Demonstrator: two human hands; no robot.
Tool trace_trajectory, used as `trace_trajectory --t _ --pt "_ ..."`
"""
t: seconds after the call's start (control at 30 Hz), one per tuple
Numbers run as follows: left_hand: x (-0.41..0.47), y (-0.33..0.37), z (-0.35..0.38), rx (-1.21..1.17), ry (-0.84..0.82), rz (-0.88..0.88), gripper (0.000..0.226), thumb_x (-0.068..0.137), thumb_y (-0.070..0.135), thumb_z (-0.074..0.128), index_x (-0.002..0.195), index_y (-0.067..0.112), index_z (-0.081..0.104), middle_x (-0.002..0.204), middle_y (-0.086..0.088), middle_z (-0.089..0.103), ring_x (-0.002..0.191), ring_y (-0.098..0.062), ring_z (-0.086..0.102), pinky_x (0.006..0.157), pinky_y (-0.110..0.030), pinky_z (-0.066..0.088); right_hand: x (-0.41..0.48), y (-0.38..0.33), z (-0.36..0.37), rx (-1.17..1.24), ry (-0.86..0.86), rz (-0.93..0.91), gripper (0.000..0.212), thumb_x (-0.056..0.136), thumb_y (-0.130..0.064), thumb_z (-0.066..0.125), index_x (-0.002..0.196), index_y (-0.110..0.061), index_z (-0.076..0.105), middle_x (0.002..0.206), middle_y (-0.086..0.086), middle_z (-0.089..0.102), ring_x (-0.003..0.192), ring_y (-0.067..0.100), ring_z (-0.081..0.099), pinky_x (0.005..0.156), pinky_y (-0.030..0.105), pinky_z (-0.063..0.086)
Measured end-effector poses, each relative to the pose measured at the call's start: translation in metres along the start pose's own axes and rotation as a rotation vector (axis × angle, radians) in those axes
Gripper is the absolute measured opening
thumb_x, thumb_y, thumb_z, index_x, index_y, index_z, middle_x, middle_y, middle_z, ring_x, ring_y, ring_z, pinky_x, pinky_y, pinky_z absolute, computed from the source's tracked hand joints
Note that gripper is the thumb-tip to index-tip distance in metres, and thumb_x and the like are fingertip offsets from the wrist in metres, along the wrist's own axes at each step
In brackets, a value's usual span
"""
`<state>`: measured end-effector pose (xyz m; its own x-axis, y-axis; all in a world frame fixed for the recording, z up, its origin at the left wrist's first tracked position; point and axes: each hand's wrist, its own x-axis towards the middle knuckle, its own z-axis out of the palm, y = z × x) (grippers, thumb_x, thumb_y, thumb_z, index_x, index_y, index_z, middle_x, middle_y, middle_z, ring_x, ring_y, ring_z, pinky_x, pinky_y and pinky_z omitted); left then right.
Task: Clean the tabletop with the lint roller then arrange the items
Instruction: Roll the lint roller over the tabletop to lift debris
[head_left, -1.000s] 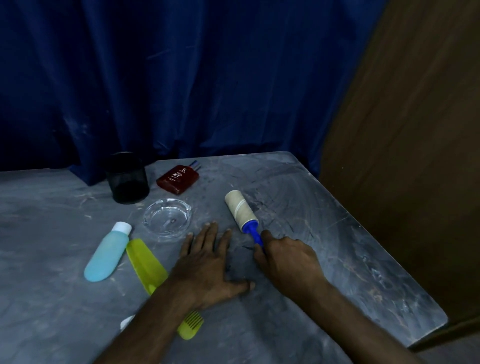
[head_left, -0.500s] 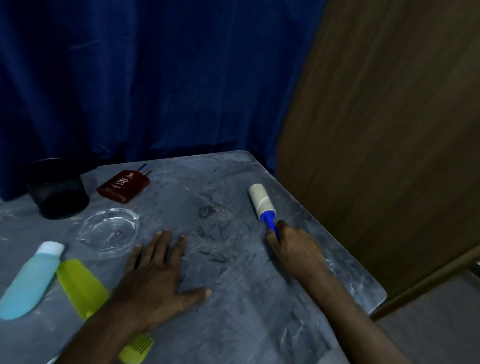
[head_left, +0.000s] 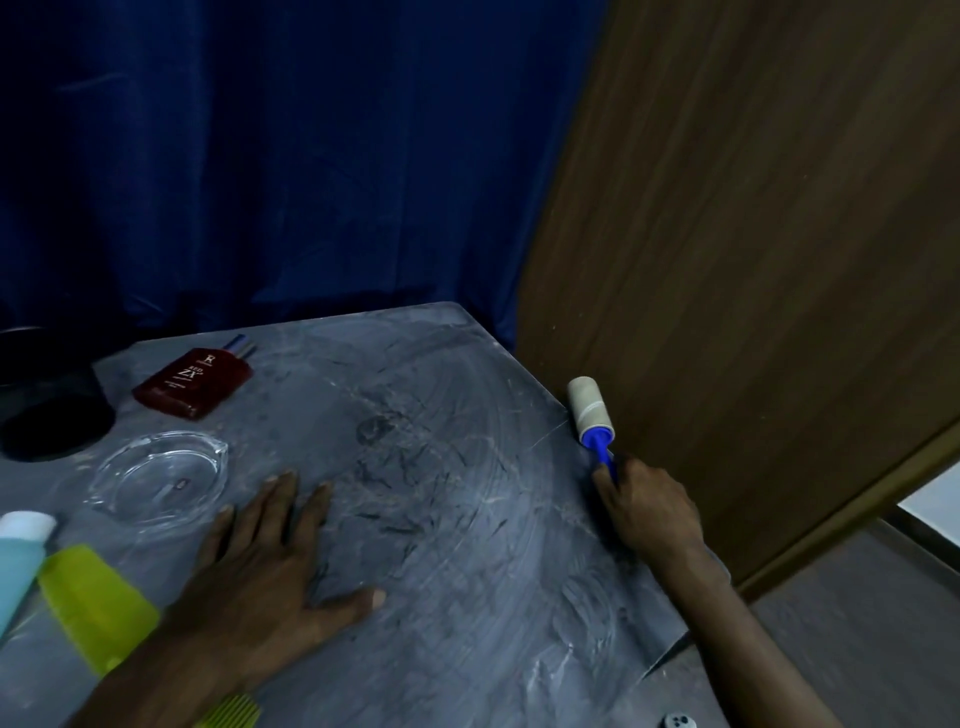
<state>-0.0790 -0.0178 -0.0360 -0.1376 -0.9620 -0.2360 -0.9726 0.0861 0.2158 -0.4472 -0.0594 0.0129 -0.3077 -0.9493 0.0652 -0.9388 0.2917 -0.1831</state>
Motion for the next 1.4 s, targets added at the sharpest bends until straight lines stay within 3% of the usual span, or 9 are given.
trace_trajectory --t 0.2,0.33,0.4,0.5,0.6,0.73,0.87,1.07,1.4 --pt "-0.003 0.003 -0.005 0.008 -0.011 0.003 0.155 0.028 0.11 -0.017 0.163 0.035 -0.026 0.174 -0.003 -0.03 0.162 -0.021 -0.023 0.13 -0.046 -0.011 -0.002 -0.011 0.004 0.039 -0.035 -0.024 0.028 0.106 -0.044 0.045 0.106 -0.018 0.058 0.076 -0.004 0.058 0.064 0.01 0.058 0.052 0.025 0.041" --pt "-0.002 0.003 -0.005 0.01 0.001 0.006 0.157 0.027 0.11 -0.018 0.164 0.033 -0.023 0.174 -0.004 -0.029 0.162 -0.022 -0.023 0.13 -0.046 -0.012 -0.002 -0.028 0.008 0.007 -0.015 -0.081 0.025 0.106 -0.044 0.043 0.102 -0.021 0.053 0.076 -0.005 0.055 0.064 0.009 0.055 0.051 0.025 0.037" --pt "-0.002 0.002 -0.003 -0.01 -0.001 0.004 0.15 0.038 0.112 -0.007 0.165 0.033 -0.022 0.174 -0.005 -0.028 0.162 -0.021 -0.024 0.13 -0.046 -0.013 -0.002 -0.037 0.013 -0.012 0.013 -0.136 0.027 0.106 -0.043 0.043 0.102 -0.019 0.054 0.075 -0.006 0.054 0.065 0.01 0.055 0.053 0.026 0.037" --pt "-0.002 0.002 -0.003 -0.015 -0.013 -0.001 0.13 0.07 0.105 0.027 0.166 0.03 -0.02 0.174 -0.006 -0.028 0.161 -0.022 -0.024 0.13 -0.047 -0.015 -0.002 -0.055 0.019 -0.001 -0.011 -0.205 0.027 0.107 -0.044 0.043 0.098 -0.02 0.053 0.071 -0.008 0.049 0.061 0.005 0.048 0.051 0.021 0.029" --pt "-0.002 0.002 -0.003 -0.023 0.003 0.012 0.127 0.076 0.099 0.037 0.166 0.028 -0.019 0.174 -0.007 -0.027 0.161 -0.022 -0.025 0.13 -0.048 -0.015 -0.004 -0.079 0.024 -0.015 -0.084 -0.279 0.033 0.106 -0.048 0.04 0.112 -0.019 0.054 0.076 -0.006 0.053 0.065 0.008 0.053 0.054 0.025 0.036" --pt "-0.001 0.001 0.0 -0.034 0.026 0.02 0.128 0.076 0.098 0.039 0.167 0.027 -0.017 0.174 -0.008 -0.027 0.161 -0.022 -0.026 0.13 -0.049 -0.015 -0.015 -0.114 0.028 -0.044 -0.149 -0.363 0.04 0.106 -0.051 0.039 0.124 -0.019 0.053 0.088 -0.001 0.06 0.078 0.016 0.061 0.068 0.033 0.051" --pt "-0.003 0.001 0.001 -0.041 0.052 0.021 0.129 0.075 0.097 0.041 0.168 0.027 -0.015 0.175 -0.008 -0.025 0.161 -0.023 -0.025 0.13 -0.05 -0.014 -0.031 -0.141 0.035 -0.064 -0.065 -0.457 0.04 0.107 -0.049 0.037 0.125 -0.019 0.055 0.087 -0.002 0.058 0.074 0.017 0.055 0.066 0.032 0.043" --pt "-0.003 0.001 0.003 -0.069 0.074 0.03 0.129 0.075 0.096 0.044 0.168 0.027 -0.013 0.175 -0.008 -0.024 0.161 -0.022 -0.026 0.13 -0.051 -0.014 -0.052 -0.175 0.049 -0.082 -0.035 -0.565 0.044 0.104 -0.051 0.036 0.129 -0.02 0.054 0.106 0.009 0.073 0.096 0.031 0.07 0.08 0.04 0.054" --pt "-0.013 0.005 0.0 -0.083 0.085 0.03 0.124 0.081 0.09 0.046 0.168 0.025 -0.012 0.176 -0.007 -0.021 0.162 -0.022 -0.024 0.13 -0.052 -0.013 -0.067 -0.196 0.052 -0.079 -0.047 -0.661 0.046 0.105 -0.052 0.035 0.136 -0.021 0.049 0.11 0.01 0.073 0.099 0.033 0.07 0.082 0.042 0.055"
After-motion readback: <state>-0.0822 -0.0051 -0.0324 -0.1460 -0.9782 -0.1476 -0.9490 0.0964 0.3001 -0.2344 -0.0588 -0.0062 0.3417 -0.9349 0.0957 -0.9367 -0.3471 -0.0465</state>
